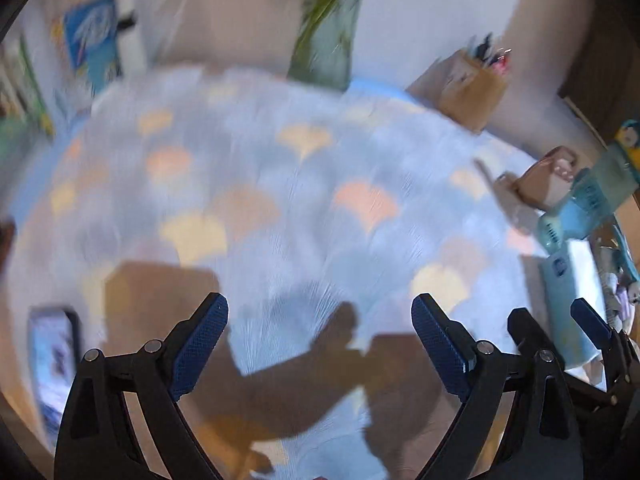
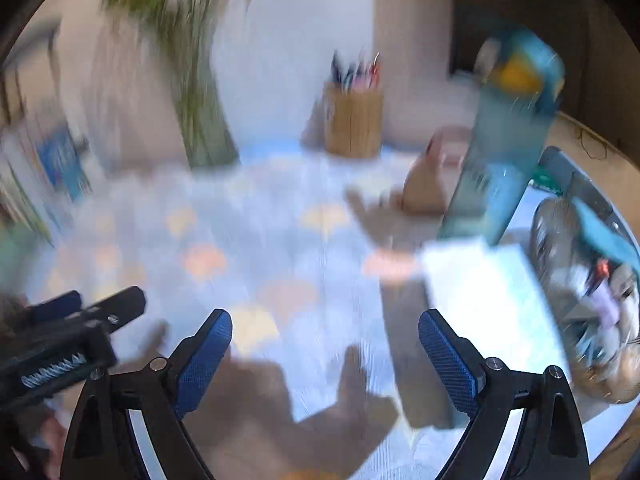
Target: Organize soft objects
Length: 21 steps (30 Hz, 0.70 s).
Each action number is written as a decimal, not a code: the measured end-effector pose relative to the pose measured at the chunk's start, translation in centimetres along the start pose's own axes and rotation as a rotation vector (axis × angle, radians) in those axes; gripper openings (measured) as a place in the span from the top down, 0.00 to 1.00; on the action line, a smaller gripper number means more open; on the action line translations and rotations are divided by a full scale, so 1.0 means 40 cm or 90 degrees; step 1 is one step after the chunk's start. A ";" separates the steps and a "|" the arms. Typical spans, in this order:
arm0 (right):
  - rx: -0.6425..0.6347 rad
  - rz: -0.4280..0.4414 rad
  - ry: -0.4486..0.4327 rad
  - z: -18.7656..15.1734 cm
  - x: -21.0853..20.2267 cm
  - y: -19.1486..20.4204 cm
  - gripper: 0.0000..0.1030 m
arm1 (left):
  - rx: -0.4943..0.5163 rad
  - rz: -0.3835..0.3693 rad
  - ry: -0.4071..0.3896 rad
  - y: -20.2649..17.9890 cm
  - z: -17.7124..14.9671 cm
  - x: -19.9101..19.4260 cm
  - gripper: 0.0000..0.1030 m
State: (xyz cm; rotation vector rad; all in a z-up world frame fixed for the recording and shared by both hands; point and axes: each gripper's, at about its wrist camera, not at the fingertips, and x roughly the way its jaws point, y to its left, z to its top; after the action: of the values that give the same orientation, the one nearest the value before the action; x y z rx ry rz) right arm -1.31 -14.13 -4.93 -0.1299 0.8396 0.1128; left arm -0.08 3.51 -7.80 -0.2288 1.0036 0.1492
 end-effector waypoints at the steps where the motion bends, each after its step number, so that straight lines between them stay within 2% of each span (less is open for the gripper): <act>1: -0.023 -0.007 0.003 -0.013 0.014 0.013 0.08 | 0.001 0.006 0.002 0.003 -0.011 0.016 0.10; 4: -0.033 -0.019 0.025 -0.043 0.049 0.015 0.08 | 0.029 0.021 0.015 0.004 -0.032 0.044 0.09; 6: -0.014 -0.032 0.049 -0.055 0.086 0.002 0.08 | 0.054 0.019 0.006 -0.001 -0.032 0.049 0.01; 9: 0.010 -0.028 0.046 -0.066 0.097 -0.014 0.08 | 0.068 0.024 -0.007 0.004 -0.042 0.053 0.01; 11: 0.015 -0.028 0.047 -0.067 0.098 -0.020 0.05 | 0.108 0.048 -0.037 -0.009 -0.062 0.060 0.00; 12: 0.019 -0.028 0.050 -0.068 0.106 -0.019 0.03 | 0.111 0.046 -0.056 -0.008 -0.072 0.057 0.00; 14: 0.033 -0.018 0.056 -0.073 0.107 -0.031 0.00 | 0.106 0.040 -0.055 -0.004 -0.072 0.055 0.00; 21: 0.037 -0.011 0.056 -0.075 0.110 -0.032 0.00 | 0.106 0.041 -0.054 -0.005 -0.069 0.058 0.00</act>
State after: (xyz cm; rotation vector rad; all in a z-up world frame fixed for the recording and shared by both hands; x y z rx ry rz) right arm -0.41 -15.65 -10.11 -0.0877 0.9281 0.0674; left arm -1.06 2.66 -11.16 -0.0376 0.9340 0.1323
